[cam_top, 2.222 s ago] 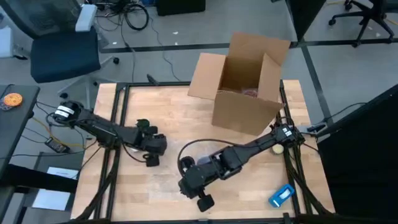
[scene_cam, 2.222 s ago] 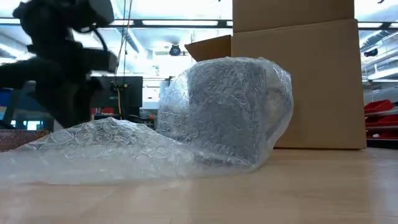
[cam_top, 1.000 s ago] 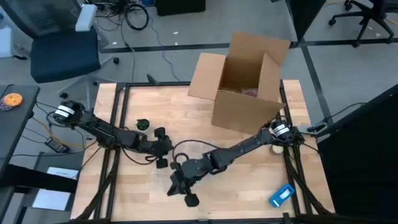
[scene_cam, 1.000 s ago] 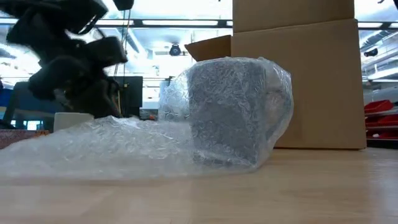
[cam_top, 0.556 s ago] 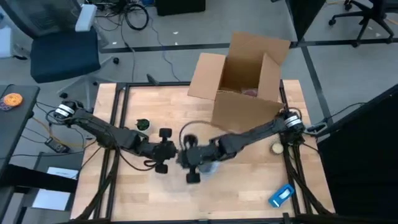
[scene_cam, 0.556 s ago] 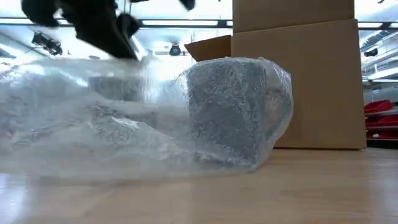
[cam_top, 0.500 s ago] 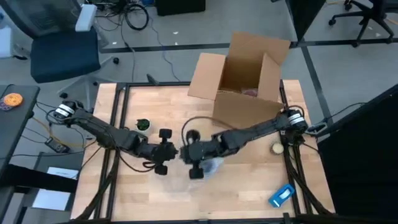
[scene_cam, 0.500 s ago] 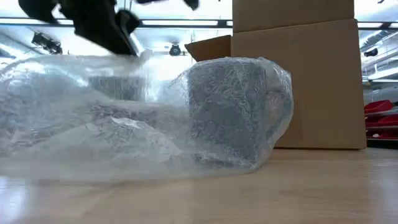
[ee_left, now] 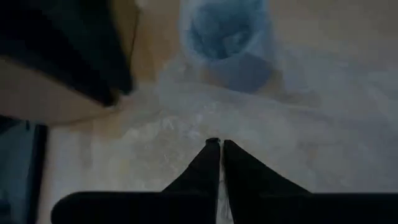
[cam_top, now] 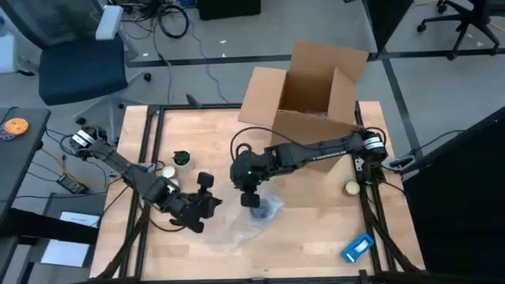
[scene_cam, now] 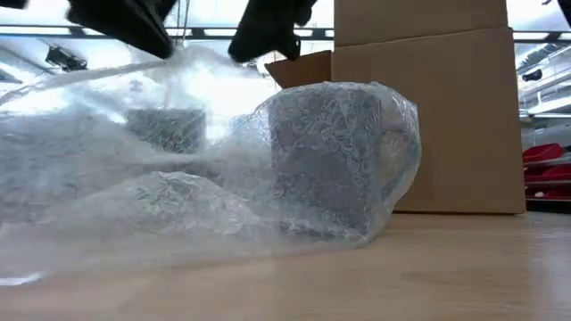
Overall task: Wrap mug
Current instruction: Wrap the purple mug with the bubble wrap
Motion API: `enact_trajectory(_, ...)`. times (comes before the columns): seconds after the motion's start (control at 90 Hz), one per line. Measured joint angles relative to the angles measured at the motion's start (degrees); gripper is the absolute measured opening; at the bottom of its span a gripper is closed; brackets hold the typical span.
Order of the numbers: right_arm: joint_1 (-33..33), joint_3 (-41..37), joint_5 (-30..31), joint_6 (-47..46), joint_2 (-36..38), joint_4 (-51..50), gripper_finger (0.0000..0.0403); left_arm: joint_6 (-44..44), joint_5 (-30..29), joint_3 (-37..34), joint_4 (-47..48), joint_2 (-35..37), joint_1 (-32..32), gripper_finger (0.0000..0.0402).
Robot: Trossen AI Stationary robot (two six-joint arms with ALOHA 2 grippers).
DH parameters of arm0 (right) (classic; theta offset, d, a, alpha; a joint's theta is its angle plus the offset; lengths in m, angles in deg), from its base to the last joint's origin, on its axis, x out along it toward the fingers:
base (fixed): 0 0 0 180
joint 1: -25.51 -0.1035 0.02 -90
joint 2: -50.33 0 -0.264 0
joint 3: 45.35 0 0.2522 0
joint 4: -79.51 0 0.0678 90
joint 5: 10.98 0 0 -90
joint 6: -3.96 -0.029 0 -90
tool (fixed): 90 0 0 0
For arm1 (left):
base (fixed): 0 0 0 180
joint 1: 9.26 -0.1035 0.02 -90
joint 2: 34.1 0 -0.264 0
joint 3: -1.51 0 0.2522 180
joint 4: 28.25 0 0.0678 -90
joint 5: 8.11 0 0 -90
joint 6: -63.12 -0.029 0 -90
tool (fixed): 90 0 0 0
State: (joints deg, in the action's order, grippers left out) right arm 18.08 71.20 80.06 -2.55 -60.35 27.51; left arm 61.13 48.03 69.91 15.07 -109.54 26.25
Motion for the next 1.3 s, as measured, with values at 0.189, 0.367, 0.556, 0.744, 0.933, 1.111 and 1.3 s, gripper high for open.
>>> enact_trajectory(0.189,3.32,0.08,-8.52,-4.14,0.07,4.34,0.0119,-5.92,-4.24,0.0,-3.83,0.0,2.33,0.0)
enact_trajectory(0.367,4.75,0.15,-20.44,-8.96,-1.42,7.15,0.0151,-10.84,-5.06,0.0,-7.38,0.01,2.43,0.0)
enact_trajectory(0.556,4.47,0.17,-20.74,-12.52,-2.45,6.6,0.0174,-12.9,-4.98,0.0,-9.18,0.02,2.93,0.0)
enact_trajectory(0.744,4.45,0.04,-25.31,-16.04,-3.89,6.59,0.0195,-14.28,-3.57,0.0,-11.43,0.02,2.91,0.0)
enact_trajectory(0.933,3.24,0.09,-35.52,-20.12,-4.56,13.43,0.0188,-14.28,-3.35,0.0,-11.69,0.02,2.86,0.0)
enact_trajectory(1.111,2.24,0.08,-35.93,-24.13,-4.6,13.93,0.0163,-14.28,-3.42,0.0,-12.0,0.02,2.86,0.0)
enact_trajectory(1.3,2.66,0.08,-35.25,-29.59,-4.6,13.38,0.0147,-14.41,-5.11,0.0,-12.3,0.02,3.52,0.0)
